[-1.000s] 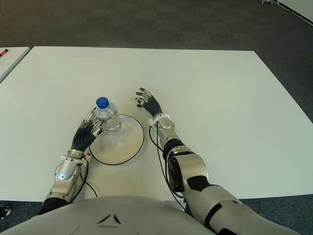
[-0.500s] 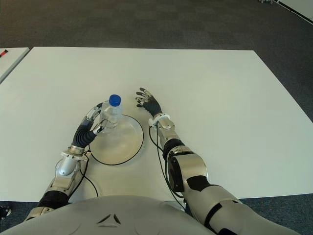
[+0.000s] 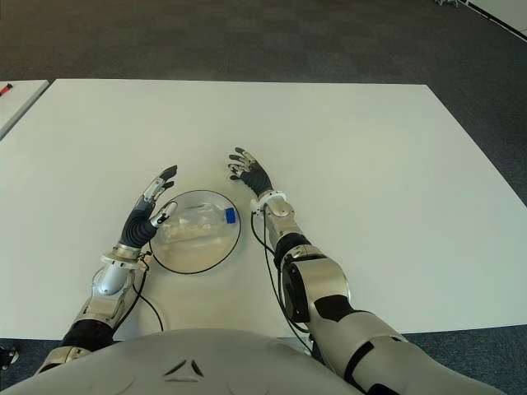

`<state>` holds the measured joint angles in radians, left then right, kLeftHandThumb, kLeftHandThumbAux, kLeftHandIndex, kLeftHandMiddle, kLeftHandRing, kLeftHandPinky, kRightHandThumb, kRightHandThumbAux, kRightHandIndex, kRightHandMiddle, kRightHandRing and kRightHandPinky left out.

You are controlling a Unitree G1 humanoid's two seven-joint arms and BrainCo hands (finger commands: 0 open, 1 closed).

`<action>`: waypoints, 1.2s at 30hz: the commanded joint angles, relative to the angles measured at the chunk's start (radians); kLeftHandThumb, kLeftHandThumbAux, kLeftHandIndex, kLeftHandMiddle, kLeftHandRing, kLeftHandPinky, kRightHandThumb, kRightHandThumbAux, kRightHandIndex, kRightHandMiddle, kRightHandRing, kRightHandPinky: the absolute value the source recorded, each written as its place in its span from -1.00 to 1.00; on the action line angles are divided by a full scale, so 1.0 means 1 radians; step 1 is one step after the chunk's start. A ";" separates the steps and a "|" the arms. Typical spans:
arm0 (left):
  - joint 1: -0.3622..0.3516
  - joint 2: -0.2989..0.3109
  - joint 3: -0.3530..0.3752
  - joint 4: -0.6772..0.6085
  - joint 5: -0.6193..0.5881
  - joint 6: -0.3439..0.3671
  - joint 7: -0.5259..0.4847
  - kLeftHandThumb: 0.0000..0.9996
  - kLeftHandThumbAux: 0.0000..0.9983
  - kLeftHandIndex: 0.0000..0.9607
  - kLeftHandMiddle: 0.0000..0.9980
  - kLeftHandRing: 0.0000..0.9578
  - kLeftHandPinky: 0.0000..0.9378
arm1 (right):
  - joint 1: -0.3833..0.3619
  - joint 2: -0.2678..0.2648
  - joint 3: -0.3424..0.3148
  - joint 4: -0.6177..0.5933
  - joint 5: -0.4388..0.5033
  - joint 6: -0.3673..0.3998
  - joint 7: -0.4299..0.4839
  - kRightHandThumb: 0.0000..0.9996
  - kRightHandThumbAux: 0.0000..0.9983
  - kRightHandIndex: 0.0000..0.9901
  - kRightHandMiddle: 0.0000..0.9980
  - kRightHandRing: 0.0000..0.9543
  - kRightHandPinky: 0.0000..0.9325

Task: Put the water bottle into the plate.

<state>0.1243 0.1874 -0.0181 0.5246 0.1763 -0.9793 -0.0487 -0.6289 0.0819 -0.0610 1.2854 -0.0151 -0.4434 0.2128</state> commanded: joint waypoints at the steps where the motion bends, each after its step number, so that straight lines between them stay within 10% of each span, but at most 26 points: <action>1: 0.028 0.012 -0.009 0.043 0.002 0.022 -0.006 -0.18 -0.43 -1.00 -1.00 -1.00 -1.00 | 0.033 0.047 -0.002 0.049 -0.011 0.070 -0.006 -0.70 0.32 -0.94 -0.68 -0.60 -0.49; 36: 0.023 0.016 -0.017 0.050 -0.096 0.065 -0.065 -0.27 -0.36 -1.00 -1.00 -1.00 -1.00 | 0.029 0.051 -0.006 0.050 -0.009 0.080 -0.013 -0.66 0.34 -0.94 -0.65 -0.56 -0.43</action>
<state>0.1207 0.2122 -0.0241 0.5320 0.1070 -0.9451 -0.0893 -0.6299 0.0819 -0.0635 1.2855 -0.0149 -0.4423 0.2145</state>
